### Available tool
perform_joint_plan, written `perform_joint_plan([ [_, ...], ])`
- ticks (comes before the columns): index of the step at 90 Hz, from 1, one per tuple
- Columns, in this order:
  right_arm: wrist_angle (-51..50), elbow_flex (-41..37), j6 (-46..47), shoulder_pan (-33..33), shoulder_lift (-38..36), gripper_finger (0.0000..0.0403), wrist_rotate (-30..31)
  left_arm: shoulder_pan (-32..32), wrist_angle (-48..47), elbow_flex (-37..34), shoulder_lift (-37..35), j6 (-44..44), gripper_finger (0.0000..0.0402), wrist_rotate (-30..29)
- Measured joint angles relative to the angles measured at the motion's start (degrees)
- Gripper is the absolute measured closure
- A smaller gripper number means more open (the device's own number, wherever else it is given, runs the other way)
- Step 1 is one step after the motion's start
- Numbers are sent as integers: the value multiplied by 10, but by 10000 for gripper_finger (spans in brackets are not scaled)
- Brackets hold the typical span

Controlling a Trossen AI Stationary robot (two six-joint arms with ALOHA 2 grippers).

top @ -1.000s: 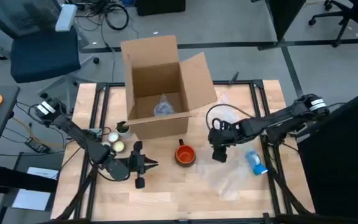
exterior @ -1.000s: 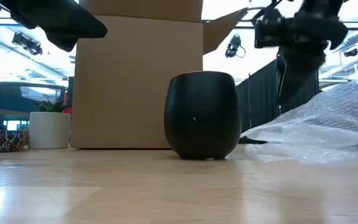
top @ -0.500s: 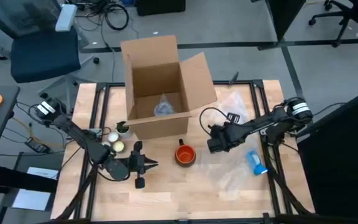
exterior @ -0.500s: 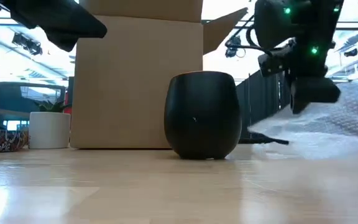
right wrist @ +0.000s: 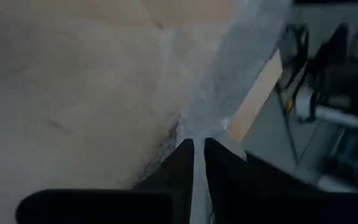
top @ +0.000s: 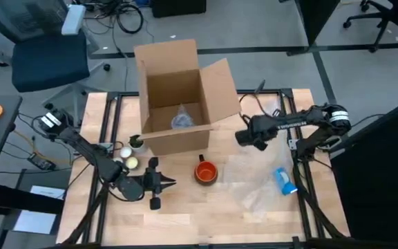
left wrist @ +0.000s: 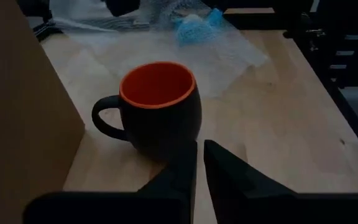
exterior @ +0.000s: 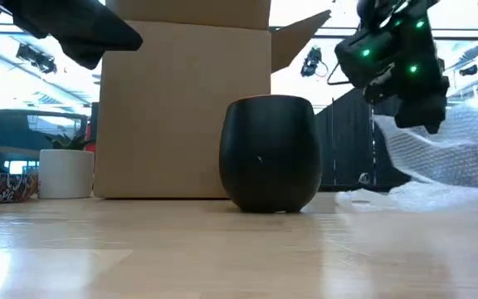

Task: Wrap mug
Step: Prepare the bubble wrap

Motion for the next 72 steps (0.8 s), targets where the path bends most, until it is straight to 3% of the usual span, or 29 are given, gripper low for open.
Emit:
perform_joint_plan([
  [27, 0, 0, -42, -190, 2, 398, -7, 0, 0, 0, 0, 0, 385, 0],
  [40, 0, 0, -76, -264, 2, 396, 41, 0, -1, 0, 0, 0, 385, 0],
  [49, 1, 0, -95, -296, 2, 390, 73, 0, -1, 0, 0, 0, 385, 0],
  [72, 3, 0, -135, -314, 1, 330, 58, 0, 0, 0, 0, 1, 385, 0],
])
